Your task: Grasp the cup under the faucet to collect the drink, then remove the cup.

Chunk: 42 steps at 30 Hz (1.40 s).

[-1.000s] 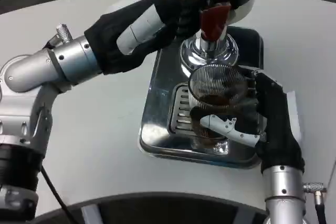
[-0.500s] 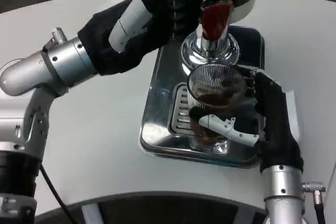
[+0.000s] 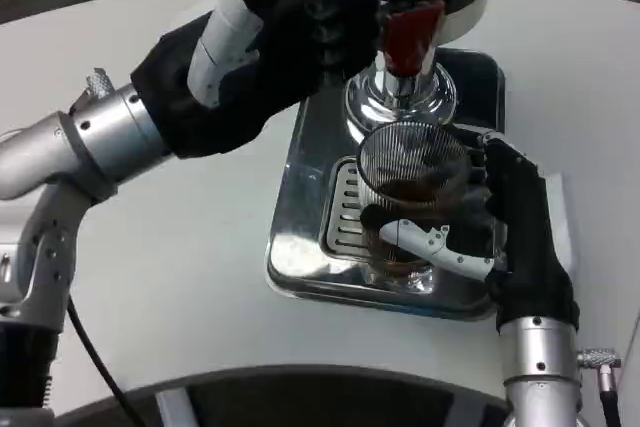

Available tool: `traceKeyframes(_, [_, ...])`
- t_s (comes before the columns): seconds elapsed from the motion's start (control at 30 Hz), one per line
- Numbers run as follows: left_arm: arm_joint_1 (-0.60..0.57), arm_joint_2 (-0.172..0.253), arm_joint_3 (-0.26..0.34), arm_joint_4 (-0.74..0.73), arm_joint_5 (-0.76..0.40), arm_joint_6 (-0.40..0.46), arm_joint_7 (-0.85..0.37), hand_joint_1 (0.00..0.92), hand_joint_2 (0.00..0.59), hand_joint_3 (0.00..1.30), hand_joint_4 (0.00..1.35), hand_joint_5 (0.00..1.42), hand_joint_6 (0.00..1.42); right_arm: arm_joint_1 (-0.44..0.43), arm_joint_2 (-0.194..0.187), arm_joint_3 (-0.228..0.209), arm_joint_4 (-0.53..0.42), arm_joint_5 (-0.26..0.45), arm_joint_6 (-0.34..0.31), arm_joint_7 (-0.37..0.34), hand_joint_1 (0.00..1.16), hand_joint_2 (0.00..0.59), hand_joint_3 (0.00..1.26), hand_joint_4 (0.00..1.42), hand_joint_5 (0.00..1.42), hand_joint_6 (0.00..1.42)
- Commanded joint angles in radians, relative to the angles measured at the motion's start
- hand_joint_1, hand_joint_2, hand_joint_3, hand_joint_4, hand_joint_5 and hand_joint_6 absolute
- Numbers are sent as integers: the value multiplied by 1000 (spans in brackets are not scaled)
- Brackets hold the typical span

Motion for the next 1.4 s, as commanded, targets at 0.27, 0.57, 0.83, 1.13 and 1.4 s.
traceKeyframes(0.27, [108, 82, 44, -144, 34, -53, 49, 0, 59, 69, 0, 0, 0, 47, 3, 7, -2, -1, 12, 10, 1029, 128, 700, 742, 920, 948])
traceKeyframes(0.57, [163, 116, 58, -211, 64, -102, 101, 0, 60, 79, 0, 0, 0, 69, 1, 11, -38, 1, 9, 21, 1026, 128, 700, 742, 920, 954])
traceKeyframes(0.83, [209, 149, 93, -236, 65, -129, 129, 0, 61, 84, 0, 0, 0, 119, -4, 11, -105, 4, 14, 56, 1025, 128, 702, 742, 920, 956])
traceKeyframes(1.13, [272, 173, 117, -256, 72, -162, 134, 0, 56, 89, 0, 0, 0, 188, -5, 13, -215, 2, 31, 99, 1025, 128, 706, 742, 920, 956])
traceKeyframes(1.4, [354, 213, 134, -274, 86, -214, 121, 0, 56, 89, 0, 0, 0, 243, -4, 17, -335, 15, 62, 150, 1025, 128, 706, 742, 920, 956])
